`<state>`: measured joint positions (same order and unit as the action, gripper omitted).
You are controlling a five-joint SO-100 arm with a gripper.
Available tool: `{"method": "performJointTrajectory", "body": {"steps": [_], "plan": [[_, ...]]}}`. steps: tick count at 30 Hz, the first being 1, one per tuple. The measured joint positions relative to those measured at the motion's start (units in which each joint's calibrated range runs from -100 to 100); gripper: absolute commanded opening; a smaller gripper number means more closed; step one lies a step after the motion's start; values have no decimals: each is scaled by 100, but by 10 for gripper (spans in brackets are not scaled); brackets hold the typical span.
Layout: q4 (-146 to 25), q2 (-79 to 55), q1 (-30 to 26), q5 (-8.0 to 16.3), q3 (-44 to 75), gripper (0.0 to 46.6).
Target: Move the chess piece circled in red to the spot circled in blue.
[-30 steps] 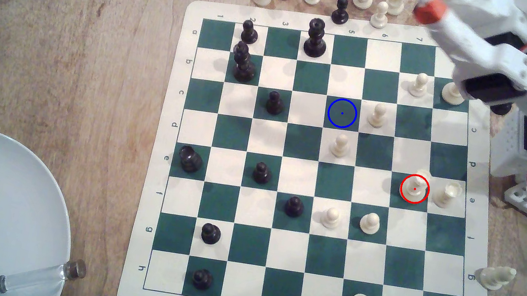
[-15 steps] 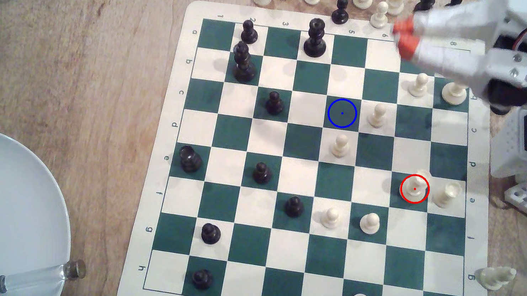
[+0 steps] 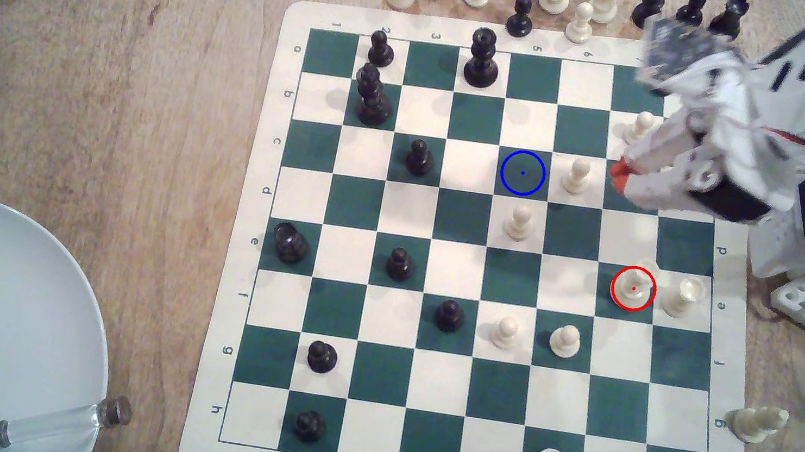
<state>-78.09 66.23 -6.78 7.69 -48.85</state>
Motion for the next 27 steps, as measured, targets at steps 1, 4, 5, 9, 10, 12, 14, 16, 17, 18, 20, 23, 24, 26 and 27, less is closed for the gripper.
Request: {"method": "performJointTrajectory", "body": {"steps": [1,4,5,9,10,12,14,16,17,18,20,23,24,26,27], "plan": [[-88,-59,-44,39,90,46],[-414,-478,-192,151,416,158],[-454,-578,-214,186,470,154],[-526,-955,-273,278,560,152],[-558,-1047,-280,283,560,152],[-661,-1315,-302,298,560,155],[-717,-1475,-376,313,560,158],[-789,-1659,-494,376,560,158],[-805,-1818,-560,386,560,158],[-805,-1868,-597,400,560,158],[-805,-2011,-619,415,560,162],[-725,-2178,-634,415,542,168],[-645,-2204,-634,415,470,177],[-502,-2304,-634,420,253,184],[-446,-2338,-634,420,208,187]]}}
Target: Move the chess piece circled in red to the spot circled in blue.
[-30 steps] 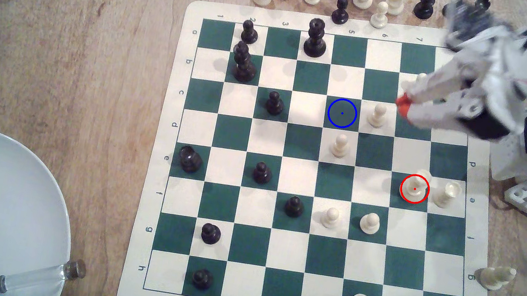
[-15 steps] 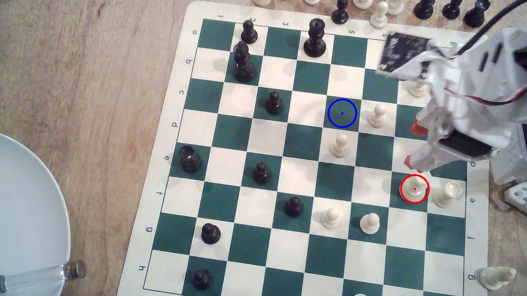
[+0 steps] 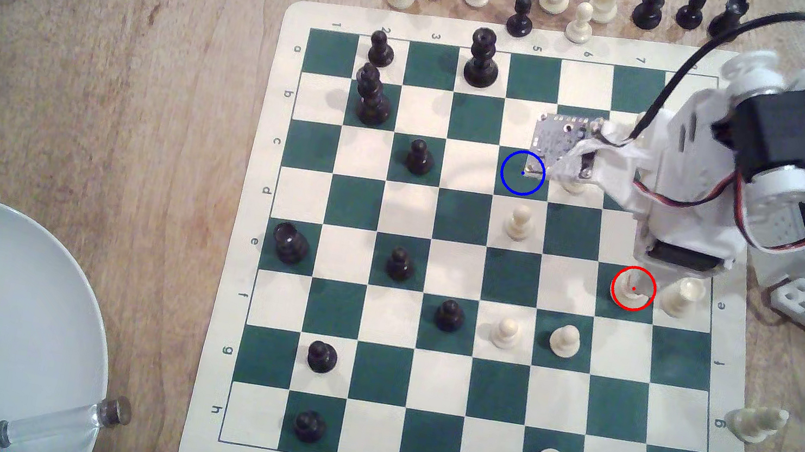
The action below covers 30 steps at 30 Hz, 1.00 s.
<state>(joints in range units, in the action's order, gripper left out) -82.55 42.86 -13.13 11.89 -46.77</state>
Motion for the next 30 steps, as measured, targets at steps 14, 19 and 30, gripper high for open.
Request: {"method": "performJointTrajectory", "body": {"steps": [14,19,30], "plan": [[518,-218,-140,24,-687,185],[598,-335,-221,24,-687,180],[693,-444,-243,24,-795,164]]}}
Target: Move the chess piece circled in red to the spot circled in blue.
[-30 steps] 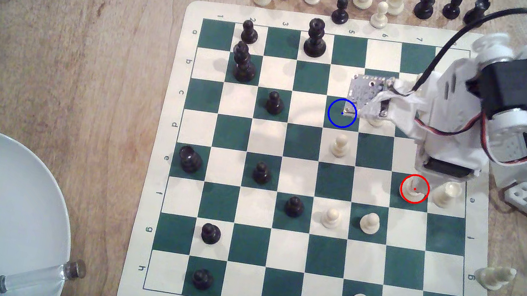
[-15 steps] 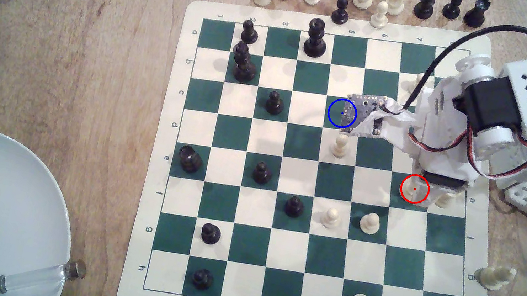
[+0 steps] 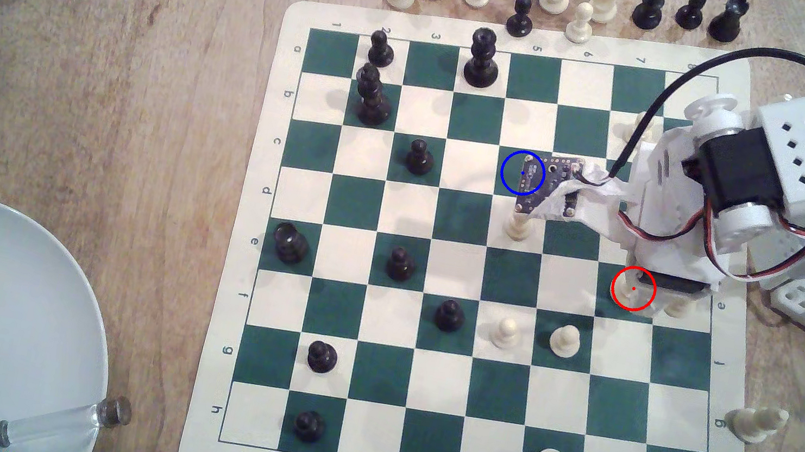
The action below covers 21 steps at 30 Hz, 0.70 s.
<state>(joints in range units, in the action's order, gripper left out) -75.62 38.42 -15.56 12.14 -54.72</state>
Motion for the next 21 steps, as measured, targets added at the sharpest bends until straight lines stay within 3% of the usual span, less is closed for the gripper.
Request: {"method": "performJointTrajectory", "body": {"steps": [21], "plan": [[96,-34,-74,0,0,85]]}}
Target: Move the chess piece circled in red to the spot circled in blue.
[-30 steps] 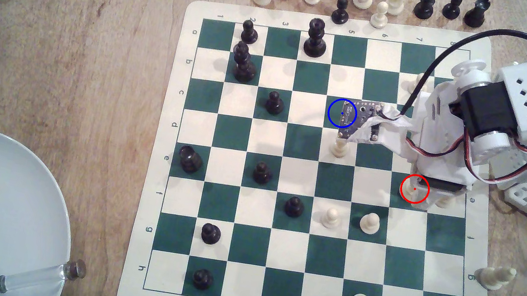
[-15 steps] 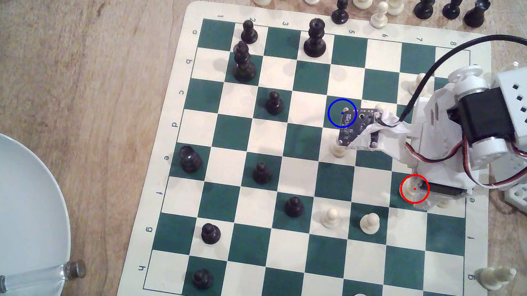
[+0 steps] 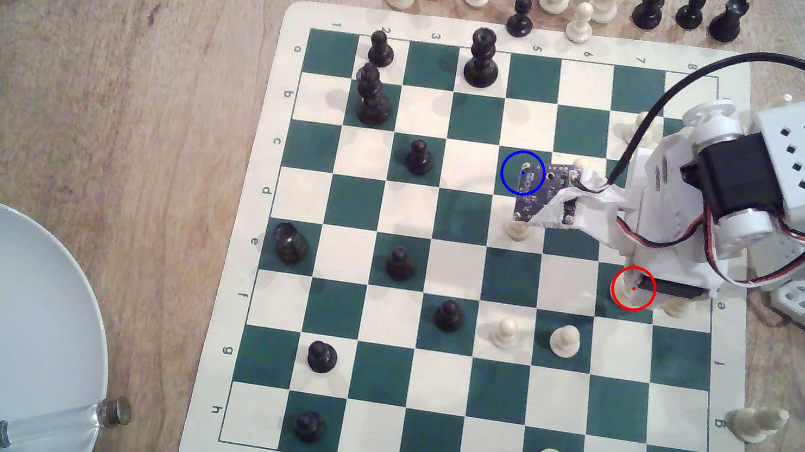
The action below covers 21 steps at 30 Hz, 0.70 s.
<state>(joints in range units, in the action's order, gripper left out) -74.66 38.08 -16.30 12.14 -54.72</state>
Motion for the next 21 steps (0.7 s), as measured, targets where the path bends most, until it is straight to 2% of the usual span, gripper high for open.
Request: {"method": "performJointTrajectory", "body": {"steps": [7,9,14,21], "plan": [[0,-50,0,0,0,65],[0,-50,-15,0,0,40],[0,-50,-52,0,0,14],[-263,-59,37,-20,407,2]]}}
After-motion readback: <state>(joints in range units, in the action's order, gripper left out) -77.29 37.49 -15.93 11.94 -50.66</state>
